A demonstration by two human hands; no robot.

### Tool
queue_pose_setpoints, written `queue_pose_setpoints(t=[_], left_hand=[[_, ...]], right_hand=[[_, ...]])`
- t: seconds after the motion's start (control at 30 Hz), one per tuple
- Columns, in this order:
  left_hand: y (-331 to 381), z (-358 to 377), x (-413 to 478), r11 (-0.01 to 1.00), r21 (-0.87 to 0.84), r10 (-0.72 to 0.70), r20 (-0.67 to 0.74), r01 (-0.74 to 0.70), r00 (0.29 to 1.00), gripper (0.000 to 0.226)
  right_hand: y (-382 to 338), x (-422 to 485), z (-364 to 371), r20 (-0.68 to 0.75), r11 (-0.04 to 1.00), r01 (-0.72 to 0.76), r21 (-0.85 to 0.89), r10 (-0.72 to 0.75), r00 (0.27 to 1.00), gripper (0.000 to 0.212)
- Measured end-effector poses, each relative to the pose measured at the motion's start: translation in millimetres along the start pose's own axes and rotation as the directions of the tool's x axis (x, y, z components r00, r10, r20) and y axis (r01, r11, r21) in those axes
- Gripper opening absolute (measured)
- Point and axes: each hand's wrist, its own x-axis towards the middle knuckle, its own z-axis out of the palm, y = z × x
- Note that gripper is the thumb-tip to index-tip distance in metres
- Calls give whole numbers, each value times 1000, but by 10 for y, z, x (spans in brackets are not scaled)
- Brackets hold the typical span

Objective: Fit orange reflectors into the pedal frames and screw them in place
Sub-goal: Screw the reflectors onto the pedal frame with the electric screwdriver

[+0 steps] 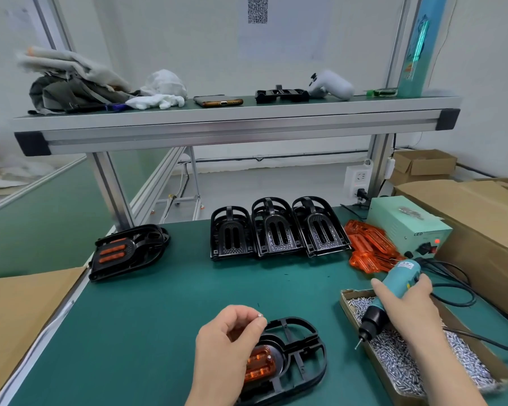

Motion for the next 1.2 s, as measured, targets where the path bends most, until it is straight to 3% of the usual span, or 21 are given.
queue_pose_setpoints(t=[0.13,0.23,0.3,0.4,0.5,0.67,0.83,0.93,1.2], left_hand=[[-41,-12,-13,998,63,6,28,-8,1000,18],[-64,-20,-15,991,129,32,50,-38,998,21],[-63,-11,-17,977,199,63,64,-75,996,21],[-42,16,-12,942,303,122,93,-145,988,23],[-14,46,-3,902,384,147,162,-200,976,23],[34,55,-22,866,436,146,247,-245,958,13],[94,35,-59,897,383,110,286,-219,952,13],[82,3,-48,907,373,105,249,-196,963,24],[48,-49,-21,900,399,102,202,-177,974,27]], right_hand=[[-21,-31,58,18,906,-112,408,115,993,87],[-123,-63,45,-5,756,-92,648,125,992,50],[-243,-128,22,37,598,-102,795,120,992,34],[-437,-291,53,188,342,-209,916,93,978,27],[-607,-440,173,328,200,-314,928,-36,944,23],[-867,-630,449,372,246,-327,912,-163,914,40],[-992,-677,704,263,244,-227,943,-127,956,20],[-1023,-701,776,221,254,-185,949,-120,968,19],[-1029,-688,792,146,275,-114,955,-102,984,19]])
